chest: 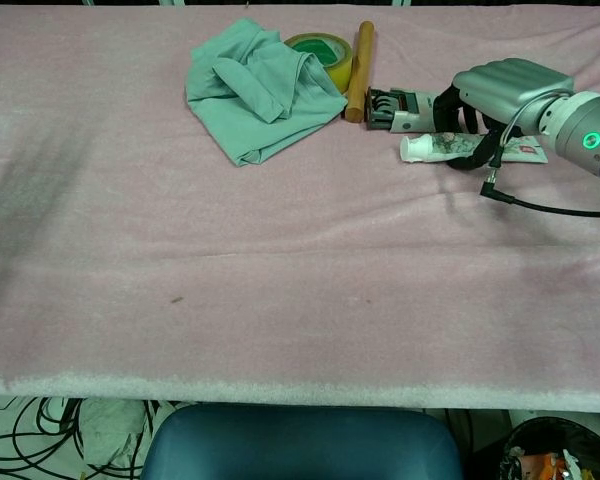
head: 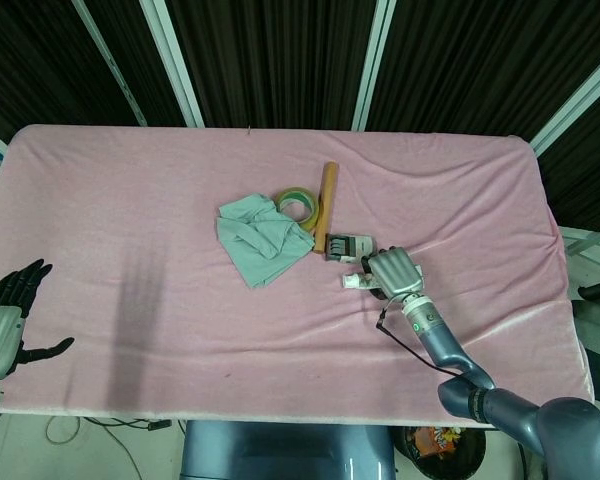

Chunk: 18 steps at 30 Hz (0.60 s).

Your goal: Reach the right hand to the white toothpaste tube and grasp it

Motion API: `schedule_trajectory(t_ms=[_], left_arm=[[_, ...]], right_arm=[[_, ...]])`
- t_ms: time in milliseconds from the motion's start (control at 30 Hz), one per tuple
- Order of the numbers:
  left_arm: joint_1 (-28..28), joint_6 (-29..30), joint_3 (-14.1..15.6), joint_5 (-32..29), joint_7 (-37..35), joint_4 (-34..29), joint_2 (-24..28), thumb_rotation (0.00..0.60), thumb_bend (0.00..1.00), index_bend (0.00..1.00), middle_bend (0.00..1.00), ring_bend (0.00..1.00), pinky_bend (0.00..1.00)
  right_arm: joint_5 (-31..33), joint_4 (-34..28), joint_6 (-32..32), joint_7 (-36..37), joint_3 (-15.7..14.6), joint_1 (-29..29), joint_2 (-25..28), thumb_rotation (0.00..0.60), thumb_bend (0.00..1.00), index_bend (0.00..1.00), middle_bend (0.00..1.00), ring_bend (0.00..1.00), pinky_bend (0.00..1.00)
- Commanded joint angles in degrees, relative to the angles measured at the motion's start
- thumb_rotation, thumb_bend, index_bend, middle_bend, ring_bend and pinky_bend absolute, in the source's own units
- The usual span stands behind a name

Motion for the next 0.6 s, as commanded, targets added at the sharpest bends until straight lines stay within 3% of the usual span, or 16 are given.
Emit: schedule_trajectory(t_ms=[33, 133, 333, 467, 600], left_arm=[[-0.01, 0.0, 0.05, 0.12, 0.02, -0.01, 0.0, 0.6, 0.0, 0.0, 0.0, 0.0, 0.0], [0.02, 0.17, 0.07, 0.33, 0.03, 0.02, -0.04, 0.6, 0.0, 0.0, 0.0, 0.0, 0.0], [0.14, 0.68, 0.11, 0.81, 0.04, 0.14, -0.11, 0.6, 0.0, 0.0, 0.0, 0.0, 0.0], [0.21, 0.96, 0.39, 1.52, 0.13, 0.21, -0.15, 0.6, 0.0, 0.0, 0.0, 0.0, 0.0], [0.34, 1.4, 0.69, 2.36, 0.16, 0.27, -0.18, 0.6, 0.0, 0.0, 0.0, 0.0, 0.0]], right_arm=[[-1.07, -3.35, 3.07, 0.8, 1.02, 0.02, 1.67, 0.6, 0.47, 0.71, 0.64, 0.56, 0.53], [-1.84, -8.04, 6.3, 1.22, 2.31, -0.24, 4.04, 0.6, 0.48, 0.71, 0.64, 0.56, 0.55], [-1.96, -23.99, 14.1, 1.7, 3.85, -4.57, 11.58, 0.6, 0.48, 0.71, 0.64, 0.56, 0.56], [-1.63, -35.02, 19.62, 1.43, 2.42, -9.92, 16.59, 0.6, 0.47, 0.71, 0.64, 0.56, 0.56], [-3.72, -42.52, 25.16, 0.64, -1.16, -15.16, 20.1, 0.6, 0.48, 0.71, 0.63, 0.56, 0.56]])
